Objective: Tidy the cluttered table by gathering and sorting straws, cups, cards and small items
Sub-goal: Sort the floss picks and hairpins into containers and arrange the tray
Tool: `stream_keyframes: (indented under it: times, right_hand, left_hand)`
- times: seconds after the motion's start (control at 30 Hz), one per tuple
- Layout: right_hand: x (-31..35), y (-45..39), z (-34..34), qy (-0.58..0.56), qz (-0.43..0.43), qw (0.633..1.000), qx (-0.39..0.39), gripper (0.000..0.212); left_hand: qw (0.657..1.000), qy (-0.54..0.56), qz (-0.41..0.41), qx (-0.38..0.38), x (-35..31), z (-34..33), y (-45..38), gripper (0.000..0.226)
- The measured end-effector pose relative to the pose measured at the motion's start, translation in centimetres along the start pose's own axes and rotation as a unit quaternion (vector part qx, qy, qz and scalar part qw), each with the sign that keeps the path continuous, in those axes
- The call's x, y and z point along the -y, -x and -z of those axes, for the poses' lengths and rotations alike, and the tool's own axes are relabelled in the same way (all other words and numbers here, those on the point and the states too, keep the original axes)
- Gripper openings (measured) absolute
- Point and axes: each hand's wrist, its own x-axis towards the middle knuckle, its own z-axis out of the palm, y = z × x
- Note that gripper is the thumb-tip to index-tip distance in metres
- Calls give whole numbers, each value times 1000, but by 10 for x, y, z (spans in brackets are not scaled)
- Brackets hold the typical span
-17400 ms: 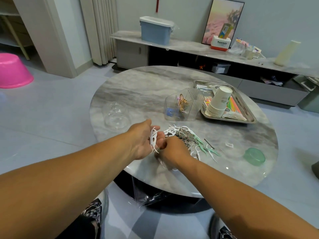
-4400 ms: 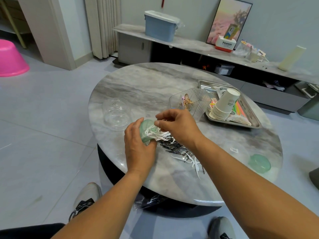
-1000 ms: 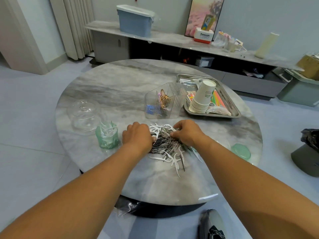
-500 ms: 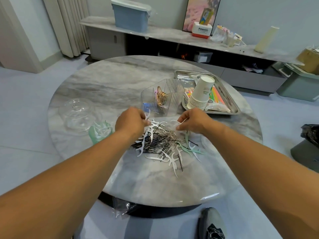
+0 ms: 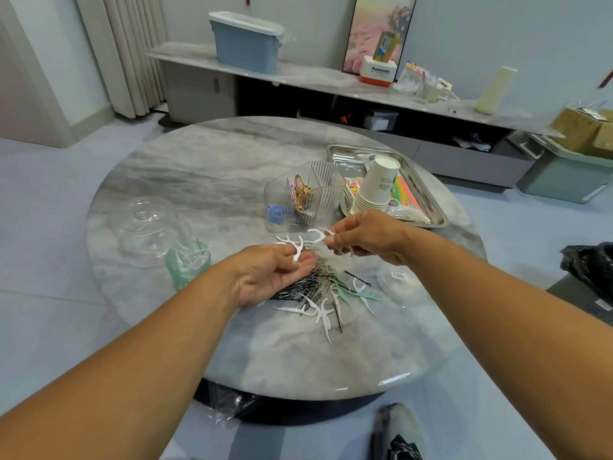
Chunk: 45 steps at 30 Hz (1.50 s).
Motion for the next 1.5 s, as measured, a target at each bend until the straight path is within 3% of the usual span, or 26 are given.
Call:
stream_keyframes:
  times: [0.2, 0.4, 0.53, 0.7, 0.93, 1.03, 1.13, 1.23, 1.3, 1.4, 1.43, 1.5]
  right_hand:
    - [9, 9, 0, -4, 3, 1000, 8, 4]
    - [18, 15, -26, -158, -96, 982, -33, 16]
    - [17, 24, -45, -165, -157, 971, -76, 11]
    - [11, 41, -72, -213, -145, 955, -148, 16]
    - [9, 65, -77, -218, -142, 962, -88, 27]
    - [8, 71, -70, -196, -68, 967, -145, 22]
    - [4, 73, -71, -183, 74, 954, -226, 14]
    - [-8, 79, -90, -70, 190, 943, -265, 8]
    - [-24, 84, -108, 101, 267, 912, -293, 10]
    - [-45, 87, -123, 362, 380, 798, -296, 10]
    - [-49, 87, -125, 391, 393, 780, -290, 9]
    - [-53, 88, -126, 388, 393, 790, -266, 13]
  left_hand:
    - [996, -5, 25, 85, -10, 5, 8, 39]
    - [999, 42, -32, 3, 12, -14, 5, 46]
    - [991, 118, -54, -11, 32, -23, 10, 58]
    - [984, 151, -87, -42, 50, -39, 24, 49]
    - [979, 162, -95, -80, 55, -37, 45, 35]
    - [978, 164, -86, -97, 56, -34, 48, 24]
    - [978, 175, -57, -101, 63, -27, 49, 21]
    - [974, 207, -52, -77, 67, -22, 53, 31]
    - [971, 224, -51, -64, 69, -17, 52, 37]
    - [970, 231, -40, -55, 72, -11, 52, 34]
    - [973, 220, -38, -64, 74, -11, 50, 31]
    - [976, 190, -49, -88, 78, -10, 48, 25]
